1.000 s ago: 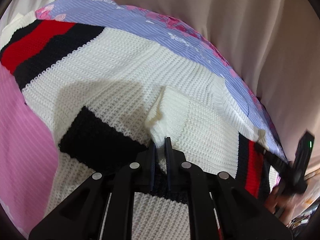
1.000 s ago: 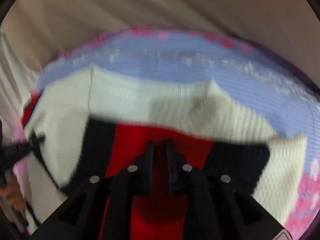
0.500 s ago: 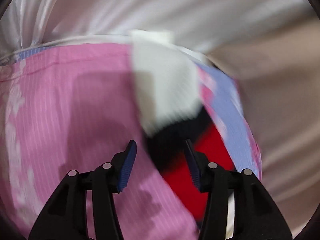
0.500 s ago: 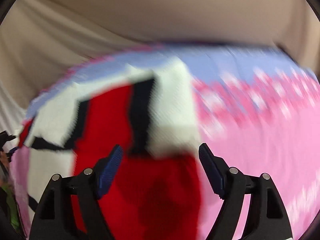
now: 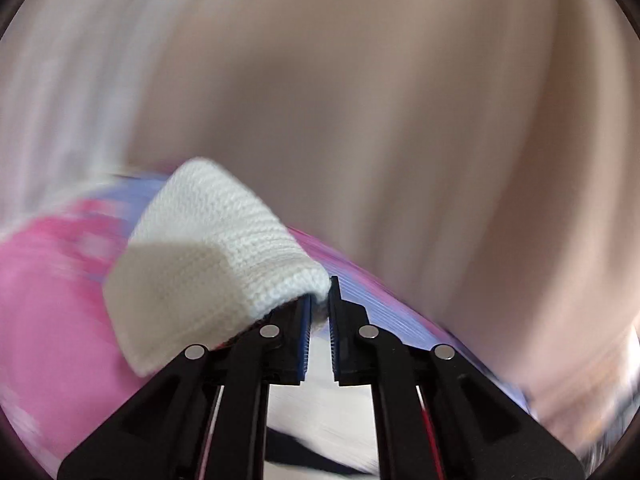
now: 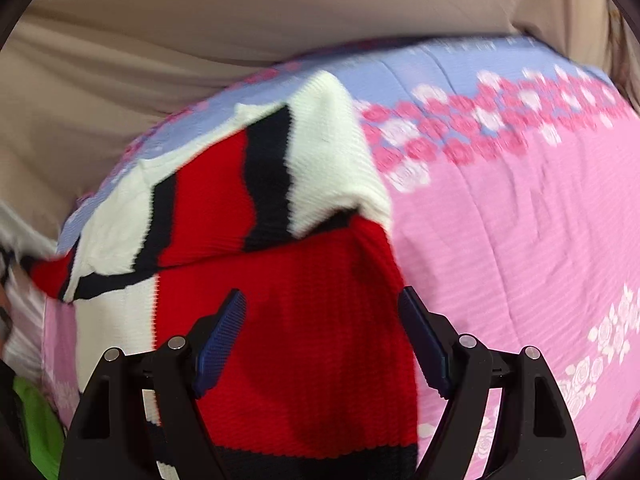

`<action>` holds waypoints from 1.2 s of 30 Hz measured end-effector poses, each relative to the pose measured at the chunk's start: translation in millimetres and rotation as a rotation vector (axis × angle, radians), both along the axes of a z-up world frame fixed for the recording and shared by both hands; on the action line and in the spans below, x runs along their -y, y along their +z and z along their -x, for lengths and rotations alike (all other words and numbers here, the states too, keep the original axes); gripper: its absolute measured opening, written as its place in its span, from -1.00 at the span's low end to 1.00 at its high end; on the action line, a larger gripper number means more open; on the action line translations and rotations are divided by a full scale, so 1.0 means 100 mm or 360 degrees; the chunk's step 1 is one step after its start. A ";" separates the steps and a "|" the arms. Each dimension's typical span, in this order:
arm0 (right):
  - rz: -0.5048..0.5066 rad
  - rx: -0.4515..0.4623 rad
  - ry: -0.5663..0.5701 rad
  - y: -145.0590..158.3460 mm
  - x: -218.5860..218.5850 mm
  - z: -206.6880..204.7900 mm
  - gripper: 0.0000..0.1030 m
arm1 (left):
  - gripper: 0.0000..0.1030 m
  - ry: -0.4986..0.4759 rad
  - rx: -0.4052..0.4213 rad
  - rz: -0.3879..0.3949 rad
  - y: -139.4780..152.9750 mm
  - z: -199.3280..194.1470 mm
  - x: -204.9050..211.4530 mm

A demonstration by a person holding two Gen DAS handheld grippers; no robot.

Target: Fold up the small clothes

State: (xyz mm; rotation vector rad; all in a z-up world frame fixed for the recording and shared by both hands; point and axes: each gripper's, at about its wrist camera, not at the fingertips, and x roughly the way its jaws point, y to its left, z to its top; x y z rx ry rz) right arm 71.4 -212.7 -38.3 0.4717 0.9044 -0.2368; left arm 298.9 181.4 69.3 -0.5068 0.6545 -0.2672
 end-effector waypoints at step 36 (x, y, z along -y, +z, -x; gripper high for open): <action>-0.0377 0.0220 -0.0002 0.10 0.37 -1.31 -0.70 | -0.63 0.0445 -0.0778 0.0616 -1.77 0.30 -0.20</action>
